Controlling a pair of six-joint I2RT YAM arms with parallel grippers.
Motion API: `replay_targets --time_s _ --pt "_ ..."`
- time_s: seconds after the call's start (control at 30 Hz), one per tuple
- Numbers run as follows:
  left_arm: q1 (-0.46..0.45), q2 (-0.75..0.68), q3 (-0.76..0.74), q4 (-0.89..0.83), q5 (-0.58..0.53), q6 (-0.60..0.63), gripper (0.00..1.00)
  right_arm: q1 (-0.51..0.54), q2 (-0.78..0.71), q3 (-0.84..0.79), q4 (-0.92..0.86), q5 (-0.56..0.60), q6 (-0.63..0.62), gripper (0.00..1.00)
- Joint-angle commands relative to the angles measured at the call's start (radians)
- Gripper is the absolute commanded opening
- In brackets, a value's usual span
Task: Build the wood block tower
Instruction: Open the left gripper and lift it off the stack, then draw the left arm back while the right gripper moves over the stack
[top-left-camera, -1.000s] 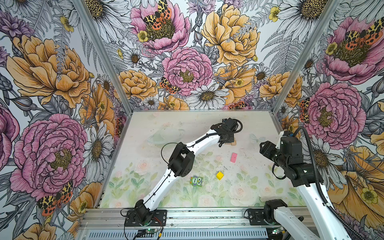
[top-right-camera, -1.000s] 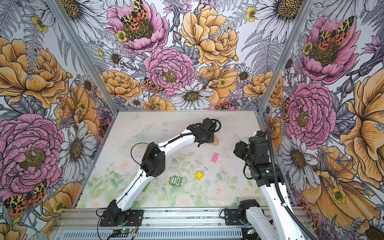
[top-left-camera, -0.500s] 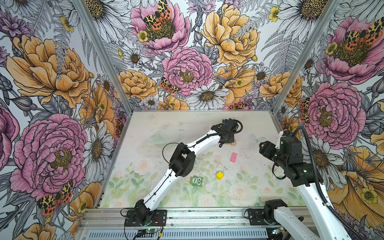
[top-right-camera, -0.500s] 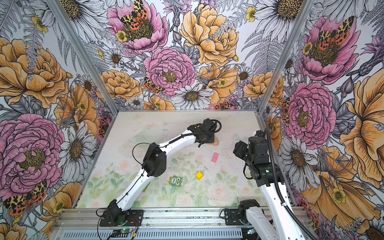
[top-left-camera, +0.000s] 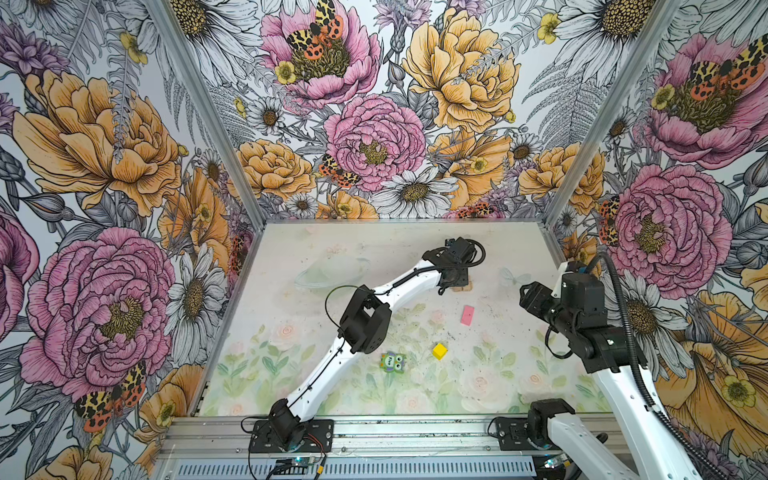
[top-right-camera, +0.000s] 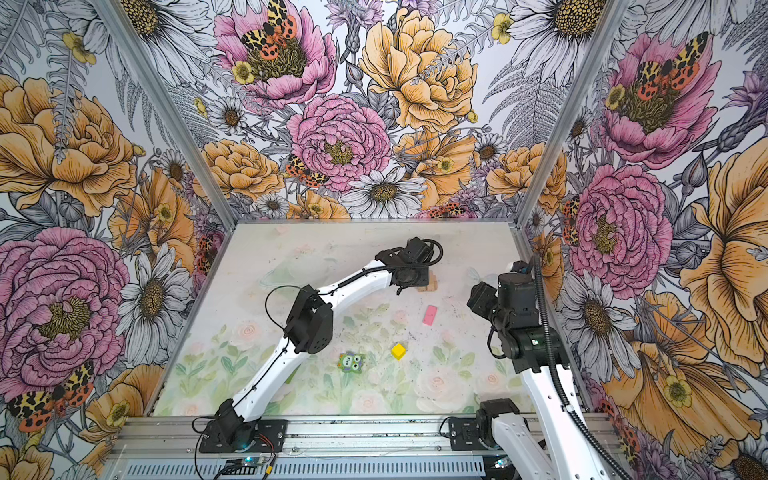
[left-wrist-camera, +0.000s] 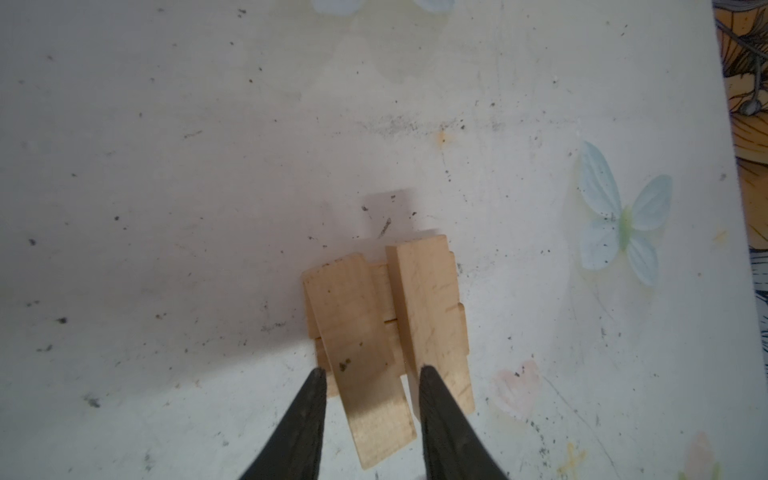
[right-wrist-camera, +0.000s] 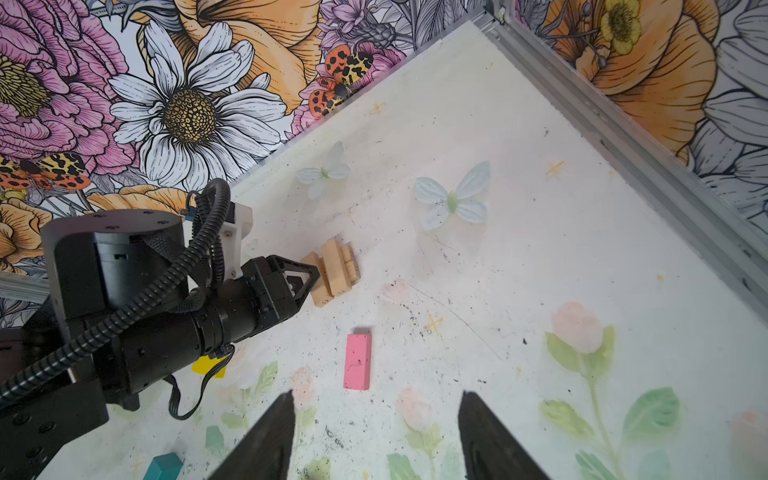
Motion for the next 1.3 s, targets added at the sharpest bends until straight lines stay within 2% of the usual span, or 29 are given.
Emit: replay_targets --time_s 0.0,0.17,0.3,0.37,0.43,0.47,0.5,0.63,0.7,0.9,1.27 --pt "0.002 -0.009 0.013 0.008 -0.005 -0.015 0.41 -0.007 -0.007 0.002 -0.007 -0.001 -0.019 0.65" --pt "0.003 -0.045 -0.001 0.008 -0.016 -0.001 0.44 -0.011 -0.009 0.003 -0.01 -0.003 -0.029 0.65" --pt "0.01 -0.135 -0.067 0.01 -0.061 0.028 0.47 -0.018 -0.002 0.009 -0.015 -0.015 -0.054 0.68" --pt "0.015 -0.197 -0.118 0.01 -0.095 0.047 0.5 -0.02 0.008 0.015 -0.016 -0.022 -0.069 0.75" --pt "0.015 -0.269 -0.178 0.013 -0.144 0.079 0.57 -0.02 0.026 0.029 -0.022 -0.024 -0.089 0.78" --pt "0.015 -0.308 -0.207 0.014 -0.169 0.097 0.6 -0.021 0.037 0.035 -0.024 -0.019 -0.098 0.98" --pt "0.016 -0.348 -0.239 0.02 -0.189 0.113 0.61 -0.019 0.055 0.041 -0.022 -0.019 -0.112 1.0" --pt "0.035 -0.521 -0.414 0.078 -0.206 0.148 0.74 -0.011 0.16 0.082 -0.021 -0.044 -0.155 1.0" --pt "0.056 -0.636 -0.552 0.151 -0.18 0.154 0.83 0.009 0.215 0.104 -0.01 -0.04 -0.152 1.0" --pt "0.115 -0.983 -0.991 0.378 -0.133 0.178 0.93 0.129 0.37 0.185 0.018 0.045 -0.131 0.98" --pt "0.122 -1.299 -1.409 0.415 -0.207 0.178 0.96 0.176 0.792 0.423 0.036 0.056 -0.158 0.98"
